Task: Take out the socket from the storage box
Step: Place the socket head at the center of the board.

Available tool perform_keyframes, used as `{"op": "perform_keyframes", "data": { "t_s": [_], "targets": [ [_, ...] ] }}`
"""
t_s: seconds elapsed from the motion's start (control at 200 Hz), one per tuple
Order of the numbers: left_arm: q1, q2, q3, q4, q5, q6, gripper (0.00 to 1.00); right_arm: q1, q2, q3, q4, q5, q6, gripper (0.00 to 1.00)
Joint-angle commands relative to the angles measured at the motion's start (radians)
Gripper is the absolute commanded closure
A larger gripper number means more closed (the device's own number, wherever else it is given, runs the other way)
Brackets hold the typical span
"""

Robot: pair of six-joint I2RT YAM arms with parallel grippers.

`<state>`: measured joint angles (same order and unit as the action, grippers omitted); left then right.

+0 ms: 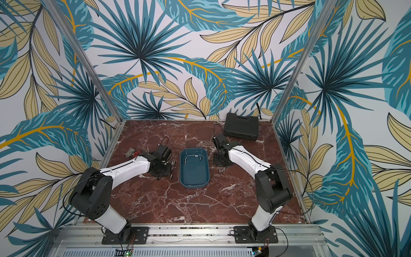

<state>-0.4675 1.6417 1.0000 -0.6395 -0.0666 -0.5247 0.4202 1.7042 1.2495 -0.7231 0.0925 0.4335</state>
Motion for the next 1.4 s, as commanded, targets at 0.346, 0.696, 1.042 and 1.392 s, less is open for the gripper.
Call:
{"op": "perform_keyframes", "data": {
  "t_s": [0.346,0.696,1.042,1.392],
  "targets": [
    [0.003,0.023,-0.052,0.049,0.002,-0.002,0.8,0.0,0.006,-0.001,-0.013,0.002,0.0,0.76],
    [0.003,0.022,-0.055,0.049,0.002,0.0,0.76,-0.001,0.005,0.001,-0.017,0.003,-0.001,0.75],
    [0.004,0.023,-0.052,0.048,0.002,0.003,0.75,-0.001,0.011,0.014,-0.024,0.003,-0.012,0.75],
    [0.003,0.02,-0.047,0.037,0.002,0.005,0.74,-0.001,0.015,0.018,-0.024,0.003,-0.012,0.75]
  ]
}}
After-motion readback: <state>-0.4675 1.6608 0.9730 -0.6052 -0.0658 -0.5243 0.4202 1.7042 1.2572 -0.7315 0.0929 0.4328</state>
